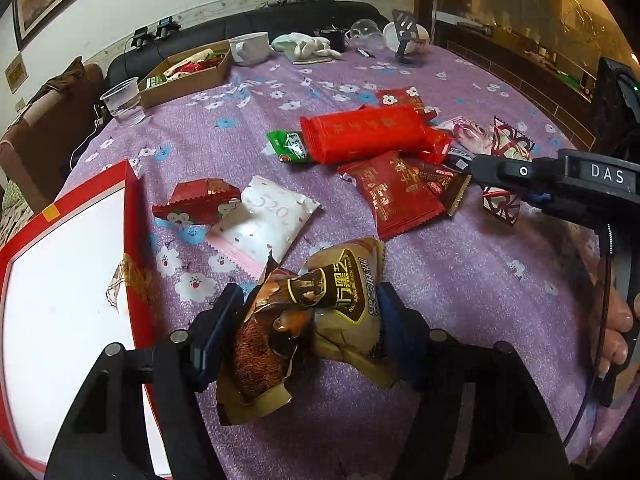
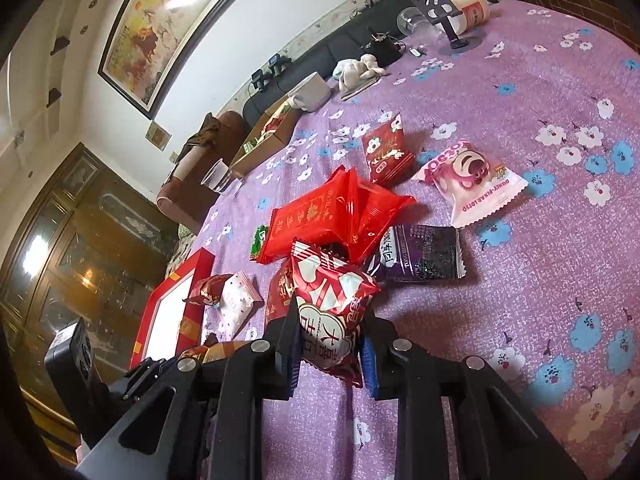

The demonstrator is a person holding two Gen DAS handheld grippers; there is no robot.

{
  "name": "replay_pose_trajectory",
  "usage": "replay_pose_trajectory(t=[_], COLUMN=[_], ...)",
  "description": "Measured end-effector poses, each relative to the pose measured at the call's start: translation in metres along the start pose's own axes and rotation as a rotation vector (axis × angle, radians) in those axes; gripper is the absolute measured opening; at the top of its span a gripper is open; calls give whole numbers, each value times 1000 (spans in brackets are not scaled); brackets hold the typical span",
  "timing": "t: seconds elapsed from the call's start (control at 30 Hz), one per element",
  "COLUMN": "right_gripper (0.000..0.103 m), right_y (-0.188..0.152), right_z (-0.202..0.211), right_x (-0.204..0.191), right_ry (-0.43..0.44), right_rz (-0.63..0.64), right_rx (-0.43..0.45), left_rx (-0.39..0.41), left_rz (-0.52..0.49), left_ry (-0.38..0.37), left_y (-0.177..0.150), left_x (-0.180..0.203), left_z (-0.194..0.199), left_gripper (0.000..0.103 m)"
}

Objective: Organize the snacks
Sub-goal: 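Grasp the brown chocolate snack with the left tool while the right tool grasps a red-white packet, then drop the brown snack and red-white packet into the red-rimmed tray with both tools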

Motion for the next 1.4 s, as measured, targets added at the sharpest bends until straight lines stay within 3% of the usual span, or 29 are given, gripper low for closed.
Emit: replay_pose_trajectory(t=[0.2, 0.37, 0.53, 0.73, 0.83, 1.13, 1.4], right_gripper=[27, 26, 26, 26, 26, 26, 26], right_y=[0, -3, -3, -7, -14, -45, -76], right_z=[3, 3, 4, 0, -9, -72, -126], right_x=[-5, -18, -22, -34, -59, -174, -237], right_ry=[-2, -19, -34, -53, -15, 101, 122], right_rz=[27, 90, 117, 151, 186, 371, 473], right_rx=[20, 31, 47, 34, 4, -155, -245], left_rx=[23, 55, 148, 238, 246, 202, 178], left_rz=[23, 73, 120, 204, 254, 350, 395], left_ry=[10, 3, 33, 139, 188, 235, 264], left_y=[1, -3, -10, -19, -27, -51, -71], left_x=[-11, -26, -49, -99, -129, -172, -197], left_z=[10, 25, 63, 98, 102, 89, 85], left_gripper=[53, 52, 52, 52, 52, 52, 52])
Point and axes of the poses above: each gripper's, at about its wrist camera, not at the fingertips, and z roughly against the way its jaws point, x to its right, y to its top, the point moved 10 cm from there along -z, roughly the way its jaws point, and after that the axes turned 14 degrees about -x, right-handed, at the moved point
